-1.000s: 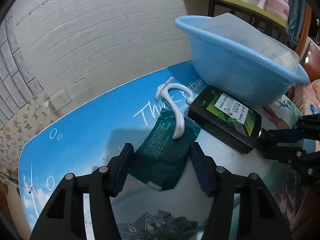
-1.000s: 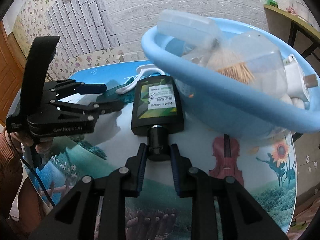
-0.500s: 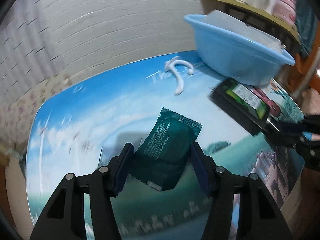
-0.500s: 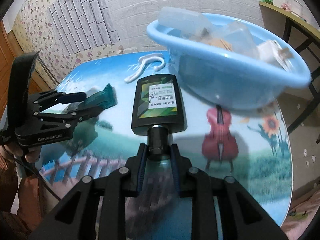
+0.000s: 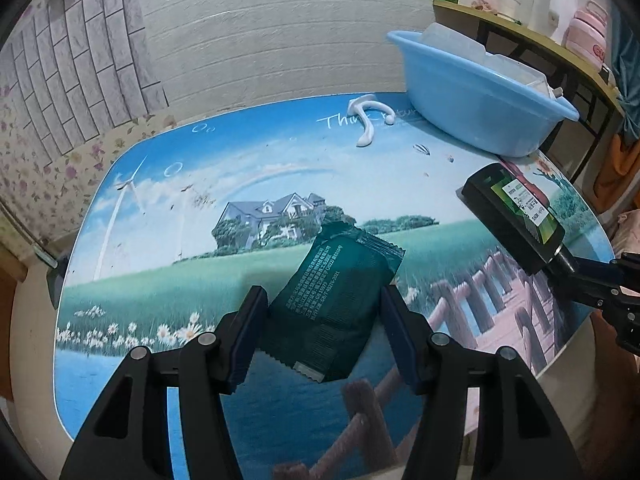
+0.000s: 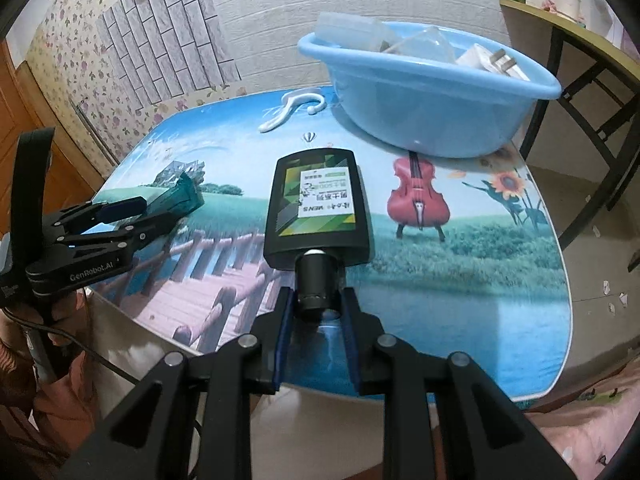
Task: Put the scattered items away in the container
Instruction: 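Grasp the dark green packet with the left tool while the right tool lifts the bottle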
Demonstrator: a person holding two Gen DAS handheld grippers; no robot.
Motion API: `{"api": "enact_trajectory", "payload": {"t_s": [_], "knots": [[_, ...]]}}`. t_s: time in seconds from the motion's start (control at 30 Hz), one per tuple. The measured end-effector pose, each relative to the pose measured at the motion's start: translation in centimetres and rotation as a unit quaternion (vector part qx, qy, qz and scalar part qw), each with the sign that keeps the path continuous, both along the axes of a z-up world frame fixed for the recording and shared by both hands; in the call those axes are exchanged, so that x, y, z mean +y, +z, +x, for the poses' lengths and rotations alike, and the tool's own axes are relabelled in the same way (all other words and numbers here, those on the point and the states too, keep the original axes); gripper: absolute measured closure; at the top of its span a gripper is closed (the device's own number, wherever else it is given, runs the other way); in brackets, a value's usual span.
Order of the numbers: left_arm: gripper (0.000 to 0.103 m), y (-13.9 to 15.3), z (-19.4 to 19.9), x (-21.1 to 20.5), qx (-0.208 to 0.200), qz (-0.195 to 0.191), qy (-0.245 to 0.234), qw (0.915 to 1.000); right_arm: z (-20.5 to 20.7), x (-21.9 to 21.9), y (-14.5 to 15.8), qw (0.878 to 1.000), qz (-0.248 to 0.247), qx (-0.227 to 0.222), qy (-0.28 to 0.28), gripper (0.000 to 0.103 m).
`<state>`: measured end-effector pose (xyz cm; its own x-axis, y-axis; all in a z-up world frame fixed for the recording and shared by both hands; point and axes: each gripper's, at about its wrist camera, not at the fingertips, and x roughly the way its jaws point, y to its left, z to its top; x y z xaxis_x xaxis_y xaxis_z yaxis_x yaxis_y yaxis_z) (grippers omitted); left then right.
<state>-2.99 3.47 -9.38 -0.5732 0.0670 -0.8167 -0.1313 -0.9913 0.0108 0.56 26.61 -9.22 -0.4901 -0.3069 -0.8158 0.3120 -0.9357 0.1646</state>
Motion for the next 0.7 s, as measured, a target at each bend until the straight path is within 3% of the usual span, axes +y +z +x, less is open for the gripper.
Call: {"api": "enact_trajectory", "payload": {"t_s": [0.27, 0.4, 0.5, 0.57, 0.7], "knots": [[0.044, -0.1, 0.5, -0.2, 0.005, 0.005, -0.002, 1.0, -0.3, 0.0, -0.4, 1.0, -0.006, 0.002, 0.003, 0.079], [0.039, -0.2, 0.2, -0.1, 0.007, 0.006, -0.004, 1.0, -0.3, -0.3, -0.3, 1.0, -0.006, 0.008, 0.007, 0.075], [0.033, -0.4, 0.0, -0.3, 0.009, 0.008, -0.002, 0.9999, -0.4, -0.5, -0.4, 1.0, -0.01, 0.011, 0.011, 0.062], [0.03, -0.4, 0.0, -0.3, 0.011, 0.009, -0.003, 0.9999, -0.3, -0.8, -0.4, 1.0, -0.008, 0.016, 0.016, 0.048], [0.027, -0.5, 0.1, -0.2, 0.016, 0.01, -0.008, 0.9998, -0.1, -1.7, -0.5, 0.999, 0.009, 0.025, 0.026, 0.04]]}}
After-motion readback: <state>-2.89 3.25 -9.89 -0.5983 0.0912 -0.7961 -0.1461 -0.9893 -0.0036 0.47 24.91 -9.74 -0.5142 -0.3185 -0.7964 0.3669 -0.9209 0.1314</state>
